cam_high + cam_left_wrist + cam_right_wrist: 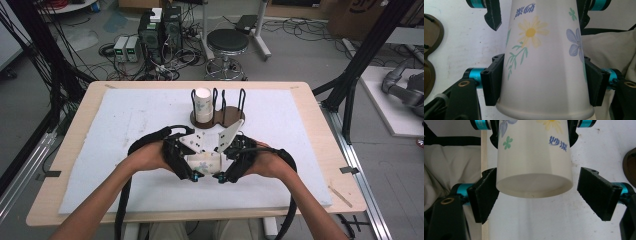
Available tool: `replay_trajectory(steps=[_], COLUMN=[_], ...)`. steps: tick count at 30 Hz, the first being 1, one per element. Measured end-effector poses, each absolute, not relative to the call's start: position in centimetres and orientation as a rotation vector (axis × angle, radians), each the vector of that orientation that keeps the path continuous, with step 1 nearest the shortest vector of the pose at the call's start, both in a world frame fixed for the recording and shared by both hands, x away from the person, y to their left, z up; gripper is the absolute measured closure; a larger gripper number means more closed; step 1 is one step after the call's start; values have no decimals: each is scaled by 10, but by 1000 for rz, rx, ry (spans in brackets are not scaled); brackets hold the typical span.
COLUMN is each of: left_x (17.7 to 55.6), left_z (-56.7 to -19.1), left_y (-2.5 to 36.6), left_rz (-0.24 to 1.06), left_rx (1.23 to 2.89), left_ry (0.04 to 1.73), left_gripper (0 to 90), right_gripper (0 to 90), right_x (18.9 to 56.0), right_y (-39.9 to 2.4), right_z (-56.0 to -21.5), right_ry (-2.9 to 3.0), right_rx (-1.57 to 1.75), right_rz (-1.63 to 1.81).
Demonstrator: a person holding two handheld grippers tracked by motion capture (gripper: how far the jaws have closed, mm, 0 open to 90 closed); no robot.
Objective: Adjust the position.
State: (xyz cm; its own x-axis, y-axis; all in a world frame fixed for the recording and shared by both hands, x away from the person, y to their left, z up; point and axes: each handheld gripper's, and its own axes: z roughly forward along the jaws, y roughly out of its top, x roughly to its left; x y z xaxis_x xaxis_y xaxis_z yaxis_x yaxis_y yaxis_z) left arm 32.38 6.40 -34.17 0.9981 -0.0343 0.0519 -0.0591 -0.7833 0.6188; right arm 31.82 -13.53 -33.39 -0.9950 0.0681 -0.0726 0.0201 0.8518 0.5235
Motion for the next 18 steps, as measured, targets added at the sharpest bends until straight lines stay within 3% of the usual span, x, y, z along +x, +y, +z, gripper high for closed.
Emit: replay_trajectory(steps=[5,9,12,18], left_x=[325,325,325,325], left_z=[-342,-343,-343,-344], left_y=[63,62,62,63], left_rz=[49,48,54,56], left_rx=[2484,2488,2490,2493], left_ry=[-72,-66,-75,-76], left_gripper=[292,292,292,295], right_gripper=[195,249,342,366], right_x=[318,316,316,316], right_y=[-134,-132,-131,-129], right_z=[-334,-332,-331,-331], right_ry=[2934,2938,2945,2949], right_rx=[73,66,53,49], right_rz=[830,843,850,845])
